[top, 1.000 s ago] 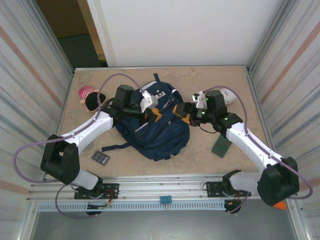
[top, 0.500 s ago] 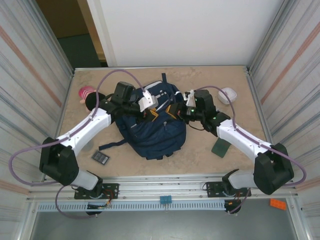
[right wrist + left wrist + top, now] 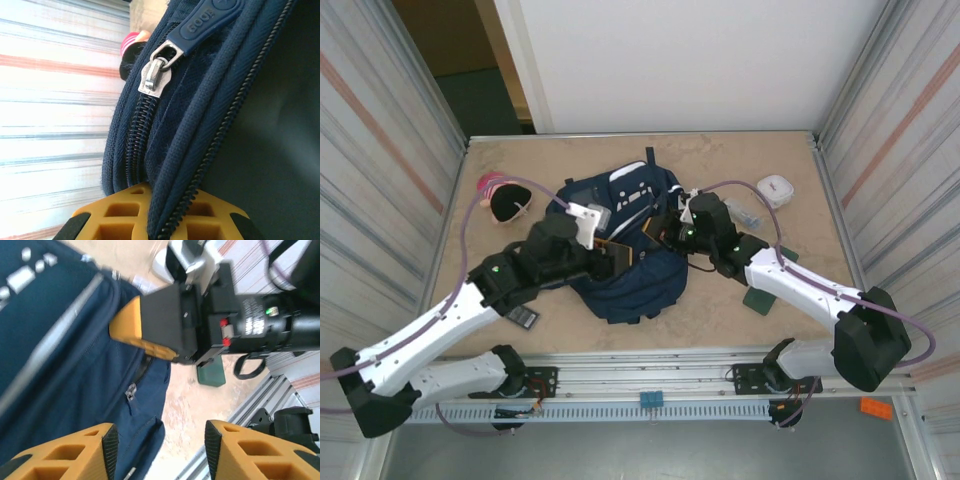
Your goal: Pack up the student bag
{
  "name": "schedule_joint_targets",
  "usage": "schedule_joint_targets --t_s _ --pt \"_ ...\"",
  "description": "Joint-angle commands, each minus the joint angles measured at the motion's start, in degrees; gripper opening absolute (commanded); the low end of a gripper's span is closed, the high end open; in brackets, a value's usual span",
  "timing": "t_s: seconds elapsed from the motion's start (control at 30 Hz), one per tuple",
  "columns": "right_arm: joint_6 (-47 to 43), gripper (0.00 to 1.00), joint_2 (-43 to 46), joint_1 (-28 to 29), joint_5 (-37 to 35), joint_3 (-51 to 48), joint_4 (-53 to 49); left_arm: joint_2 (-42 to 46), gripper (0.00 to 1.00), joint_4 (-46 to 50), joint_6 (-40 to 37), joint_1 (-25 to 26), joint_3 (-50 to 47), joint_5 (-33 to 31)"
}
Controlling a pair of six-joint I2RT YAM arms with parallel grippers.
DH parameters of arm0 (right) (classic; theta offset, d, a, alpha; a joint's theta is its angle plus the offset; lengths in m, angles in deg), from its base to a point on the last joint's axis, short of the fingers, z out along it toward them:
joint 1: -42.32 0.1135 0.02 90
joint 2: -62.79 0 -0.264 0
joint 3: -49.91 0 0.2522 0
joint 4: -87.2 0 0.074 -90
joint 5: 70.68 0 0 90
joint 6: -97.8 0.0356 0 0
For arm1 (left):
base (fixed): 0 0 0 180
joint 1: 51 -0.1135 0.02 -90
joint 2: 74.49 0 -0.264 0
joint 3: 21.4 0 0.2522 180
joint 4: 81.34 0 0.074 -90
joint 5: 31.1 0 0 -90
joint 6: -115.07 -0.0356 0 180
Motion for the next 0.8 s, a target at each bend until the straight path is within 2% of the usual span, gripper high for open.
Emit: schedule_joint_targets --t_s 0.0,0.17,0.4,0.6,0.77 --pt "0.57 0.0 1.65 1.12 -4.11 3.13 4.07 -4.59 0.52 2.86 14.54 3.93 -0.91 -8.79" --pt "0.35 0.0 1.89 2.36 -4.81 3.37 3.43 -9.89 0.54 3.06 19.72 7.59 0.4 -13.03" --pt "0.52 0.0 1.7 3.58 -4.72 4.21 3.54 -14.03 0.51 2.11 22.77 8.28 1.05 -15.96" --pt "0.49 0.0 1.88 4.35 -4.65 4.82 2.9 -16.55 0.41 2.2 22.89 8.28 2.81 -20.12" --pt "0.18 0.0 2.95 4.42 -5.48 4.82 0.34 -17.92 0.28 2.94 21.52 7.76 4.72 -22.22"
